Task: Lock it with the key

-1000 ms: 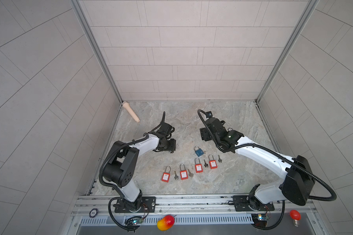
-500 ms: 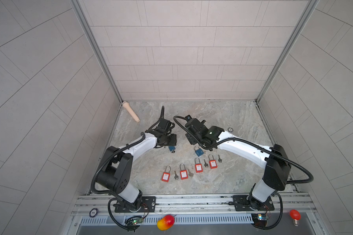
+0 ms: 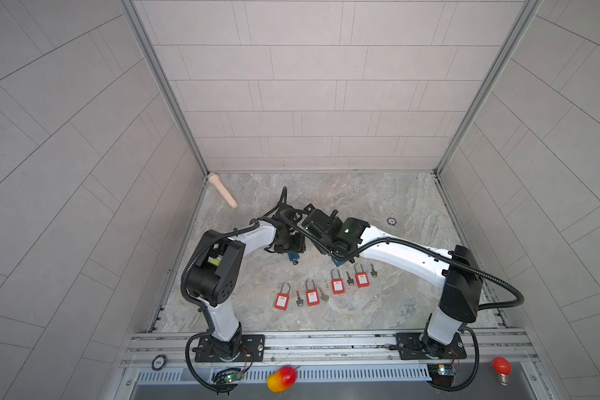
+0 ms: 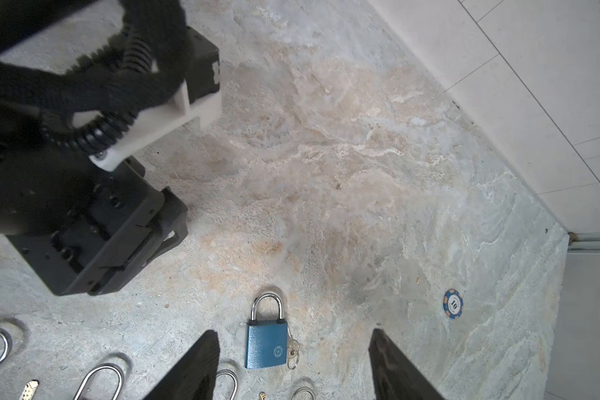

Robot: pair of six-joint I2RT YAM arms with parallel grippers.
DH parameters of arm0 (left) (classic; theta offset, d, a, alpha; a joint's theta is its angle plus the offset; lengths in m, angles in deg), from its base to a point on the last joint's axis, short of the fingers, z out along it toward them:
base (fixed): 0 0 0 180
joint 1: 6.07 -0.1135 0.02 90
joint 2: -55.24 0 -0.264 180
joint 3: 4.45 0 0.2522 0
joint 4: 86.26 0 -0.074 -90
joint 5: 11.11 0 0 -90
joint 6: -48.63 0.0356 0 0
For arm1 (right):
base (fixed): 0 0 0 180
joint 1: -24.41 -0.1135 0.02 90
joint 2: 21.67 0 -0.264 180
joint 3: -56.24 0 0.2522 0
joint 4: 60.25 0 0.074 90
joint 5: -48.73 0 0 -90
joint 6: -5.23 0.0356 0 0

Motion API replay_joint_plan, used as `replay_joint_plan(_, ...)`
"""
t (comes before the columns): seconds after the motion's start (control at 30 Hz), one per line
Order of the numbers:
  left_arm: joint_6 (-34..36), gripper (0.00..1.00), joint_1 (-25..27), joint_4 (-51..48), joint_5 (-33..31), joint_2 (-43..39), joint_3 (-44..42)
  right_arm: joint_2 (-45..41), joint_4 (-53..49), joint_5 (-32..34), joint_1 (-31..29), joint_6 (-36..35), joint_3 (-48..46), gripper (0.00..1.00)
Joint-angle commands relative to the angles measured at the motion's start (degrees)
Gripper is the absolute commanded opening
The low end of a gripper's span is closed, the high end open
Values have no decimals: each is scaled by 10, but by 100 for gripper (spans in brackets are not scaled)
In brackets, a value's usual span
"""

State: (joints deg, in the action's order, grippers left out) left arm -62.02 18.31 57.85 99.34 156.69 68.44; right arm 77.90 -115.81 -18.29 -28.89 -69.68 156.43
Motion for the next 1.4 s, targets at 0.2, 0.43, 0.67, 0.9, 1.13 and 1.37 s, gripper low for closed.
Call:
replay_joint_plan(0.2,-58,64,-3,32,-10,-120,-68,-12,9,-70,7,39,-3,69)
replay_joint_plan(0.43,-40,66,-108,40,-23,-199,-58,42,-55,-120,1,35,53,66)
replay_joint_plan(0.67,44,79,-210,26,-78,-342,-88,186,-158,-183,-16,-23,177,63)
replay_joint_plan(0.9,68,100,-218,27,-100,-376,-130,308,-220,-209,-36,-41,301,64)
replay_joint_plan(1.13,56,100,-234,51,-112,-378,-150,368,-253,-239,-36,-50,369,68)
replay_joint_plan(1.37,11,100,-255,84,-85,-375,-158,431,-297,-265,-25,-55,449,68)
